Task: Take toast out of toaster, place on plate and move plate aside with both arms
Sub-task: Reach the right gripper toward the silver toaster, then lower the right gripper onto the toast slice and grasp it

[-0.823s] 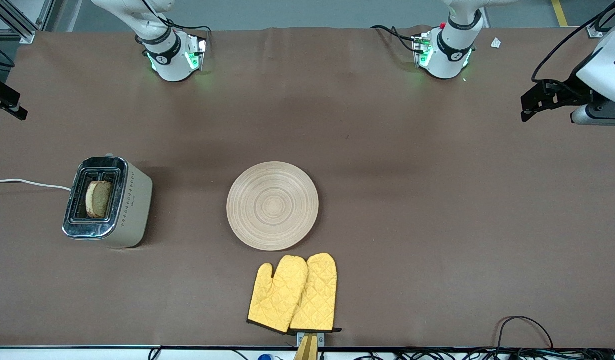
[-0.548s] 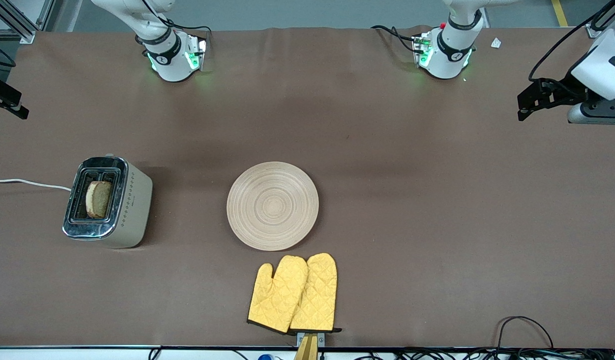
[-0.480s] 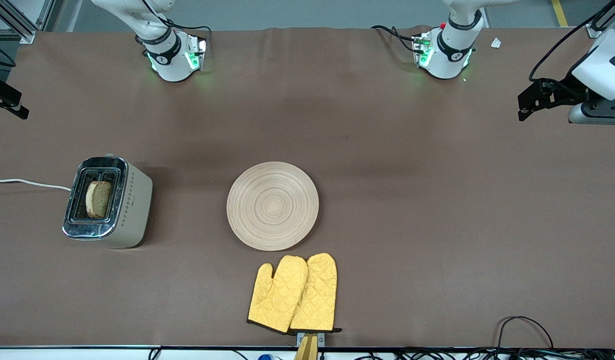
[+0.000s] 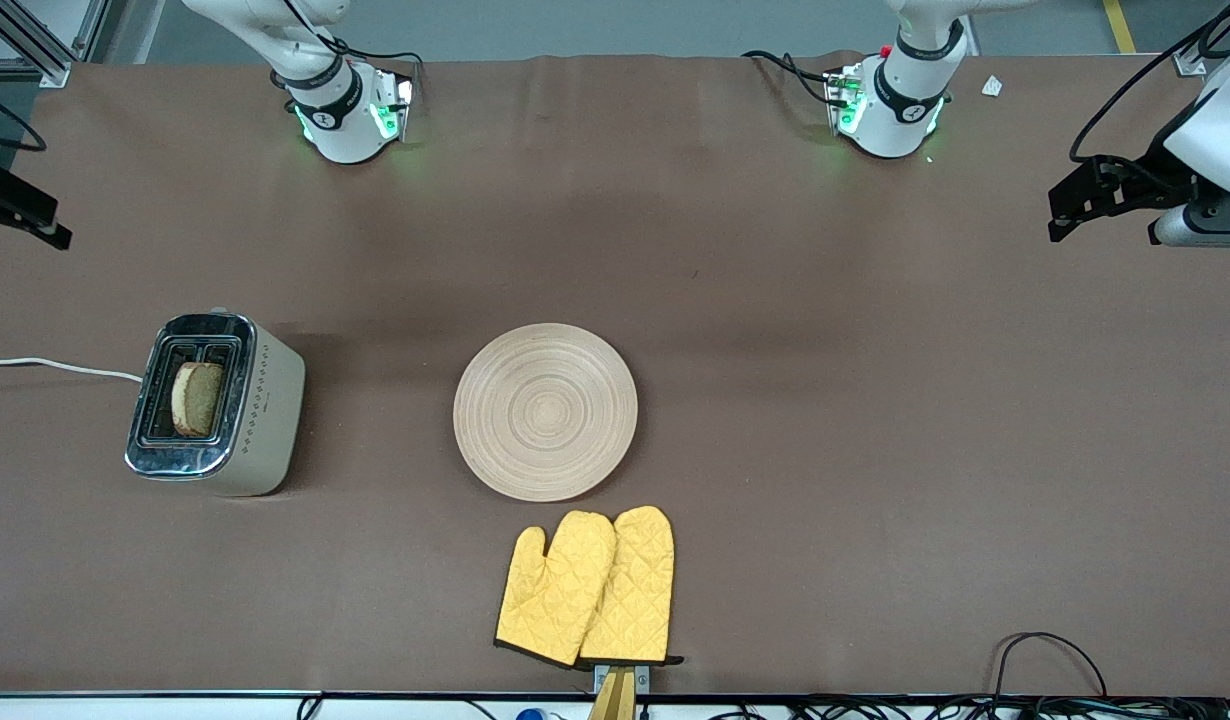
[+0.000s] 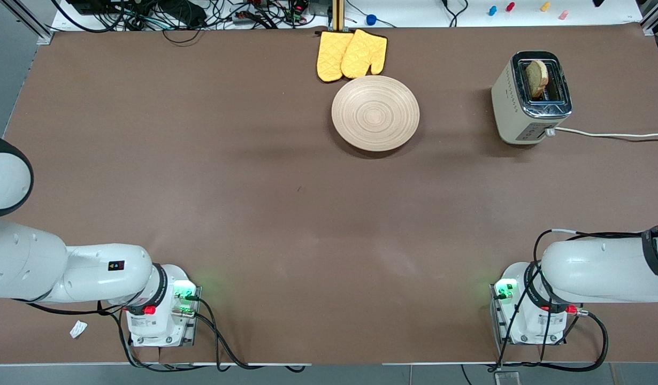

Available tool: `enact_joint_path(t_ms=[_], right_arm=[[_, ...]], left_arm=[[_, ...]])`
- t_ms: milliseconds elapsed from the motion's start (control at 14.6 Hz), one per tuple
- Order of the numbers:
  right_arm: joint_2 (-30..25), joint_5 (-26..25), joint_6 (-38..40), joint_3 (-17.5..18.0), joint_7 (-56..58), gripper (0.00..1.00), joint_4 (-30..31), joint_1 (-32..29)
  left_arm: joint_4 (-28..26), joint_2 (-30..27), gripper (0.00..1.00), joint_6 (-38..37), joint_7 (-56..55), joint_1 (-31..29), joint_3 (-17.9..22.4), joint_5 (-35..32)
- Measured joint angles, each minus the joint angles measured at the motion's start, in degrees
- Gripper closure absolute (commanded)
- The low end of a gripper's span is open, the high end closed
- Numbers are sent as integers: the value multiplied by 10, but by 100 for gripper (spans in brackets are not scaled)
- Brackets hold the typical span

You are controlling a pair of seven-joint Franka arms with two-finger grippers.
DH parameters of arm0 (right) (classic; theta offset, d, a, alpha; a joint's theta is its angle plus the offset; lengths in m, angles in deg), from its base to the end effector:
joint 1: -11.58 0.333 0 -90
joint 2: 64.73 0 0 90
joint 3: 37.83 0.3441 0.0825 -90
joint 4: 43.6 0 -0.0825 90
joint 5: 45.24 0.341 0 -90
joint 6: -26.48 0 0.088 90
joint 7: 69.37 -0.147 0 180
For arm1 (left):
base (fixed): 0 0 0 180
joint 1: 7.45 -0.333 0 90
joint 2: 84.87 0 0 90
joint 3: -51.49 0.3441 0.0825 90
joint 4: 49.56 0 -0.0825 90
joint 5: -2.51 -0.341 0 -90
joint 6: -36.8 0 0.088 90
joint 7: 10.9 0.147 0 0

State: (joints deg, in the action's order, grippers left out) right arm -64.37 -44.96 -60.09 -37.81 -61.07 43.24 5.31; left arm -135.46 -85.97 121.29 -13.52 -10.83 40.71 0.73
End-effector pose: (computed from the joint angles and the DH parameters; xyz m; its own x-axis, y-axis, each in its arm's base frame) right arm 0.5047 -0.0545 0.6277 0.9993 0.0361 -0.0102 0.0360 -0.9993 -0.0064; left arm 0.4917 -0.0601 0.6441 0.9968 -0.0803 -0.0041 -0.0804 -0.9962 -0.0347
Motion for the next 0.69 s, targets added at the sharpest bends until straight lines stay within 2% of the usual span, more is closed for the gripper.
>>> enact_joint_path(t_ms=[685], right_arm=[[151, 0, -167, -6, 0, 0, 34, -5]], left_arm=[[1, 12, 0, -1, 1, 6, -3, 0]])
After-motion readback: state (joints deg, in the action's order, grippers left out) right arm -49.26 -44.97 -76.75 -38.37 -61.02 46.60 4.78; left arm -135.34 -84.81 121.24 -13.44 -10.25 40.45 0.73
